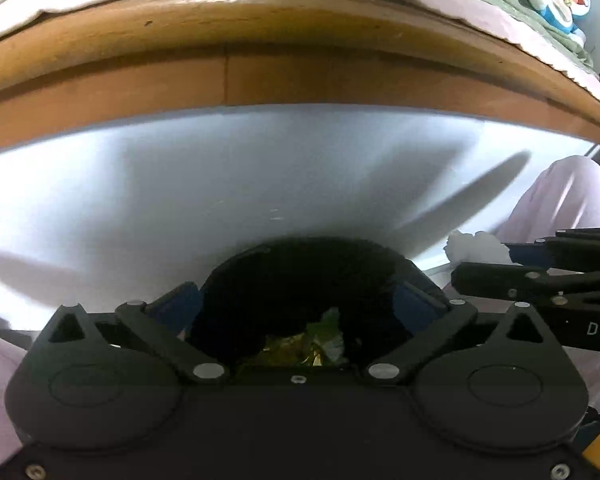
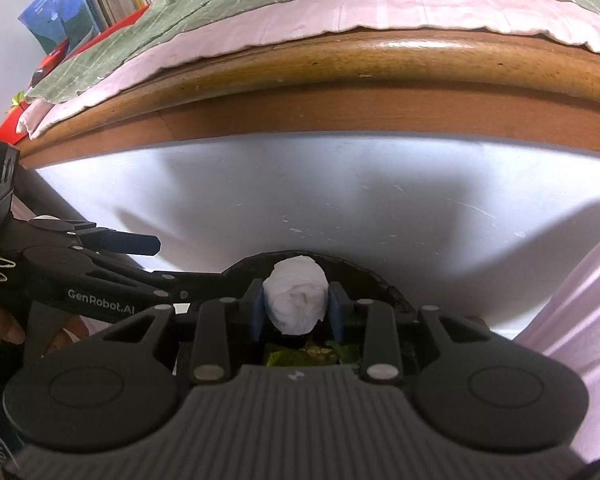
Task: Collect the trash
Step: 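Open the left tool to drop the clear wrapper while the right tool drops the tissue ball, then raise both open tools back over the sheet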
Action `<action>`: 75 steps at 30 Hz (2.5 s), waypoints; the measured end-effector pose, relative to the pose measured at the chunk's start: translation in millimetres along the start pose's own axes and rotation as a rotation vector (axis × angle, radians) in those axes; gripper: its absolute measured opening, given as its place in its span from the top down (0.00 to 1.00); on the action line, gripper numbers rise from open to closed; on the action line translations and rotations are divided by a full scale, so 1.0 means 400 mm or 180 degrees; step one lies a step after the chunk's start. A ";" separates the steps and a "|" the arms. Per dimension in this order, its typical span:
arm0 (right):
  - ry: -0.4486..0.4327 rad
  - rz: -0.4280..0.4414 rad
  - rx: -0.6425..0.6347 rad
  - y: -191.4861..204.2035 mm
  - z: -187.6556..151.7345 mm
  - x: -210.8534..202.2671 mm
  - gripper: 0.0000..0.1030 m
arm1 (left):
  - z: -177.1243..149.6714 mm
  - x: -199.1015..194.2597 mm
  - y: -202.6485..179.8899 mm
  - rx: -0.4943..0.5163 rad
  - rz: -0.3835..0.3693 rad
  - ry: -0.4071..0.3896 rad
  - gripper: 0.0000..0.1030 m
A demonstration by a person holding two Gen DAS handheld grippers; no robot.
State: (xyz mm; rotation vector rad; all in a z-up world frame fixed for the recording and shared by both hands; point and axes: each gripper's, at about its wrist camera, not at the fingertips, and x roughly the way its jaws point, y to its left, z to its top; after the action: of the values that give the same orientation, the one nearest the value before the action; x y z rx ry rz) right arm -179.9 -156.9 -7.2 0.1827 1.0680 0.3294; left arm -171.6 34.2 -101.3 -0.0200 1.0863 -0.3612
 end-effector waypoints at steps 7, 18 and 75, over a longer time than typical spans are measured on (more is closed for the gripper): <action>0.0021 0.0021 -0.0030 0.000 -0.001 0.002 0.63 | -0.001 -0.011 0.034 -0.0158 0.0108 0.0001 0.00; 0.0082 -0.0029 -0.0159 0.019 0.005 0.017 0.33 | 0.004 -0.027 0.094 -0.0367 0.0239 -0.0045 0.00; -0.1238 -0.0211 -0.0783 0.017 0.335 -0.223 0.00 | 0.277 -0.313 0.027 -0.0097 0.0005 -0.1223 0.00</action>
State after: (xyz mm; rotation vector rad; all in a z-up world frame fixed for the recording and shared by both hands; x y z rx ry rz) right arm -102.4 -180.1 131.9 -0.0107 0.6412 0.3457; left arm -124.4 64.0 56.6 -0.1113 0.7114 -0.3233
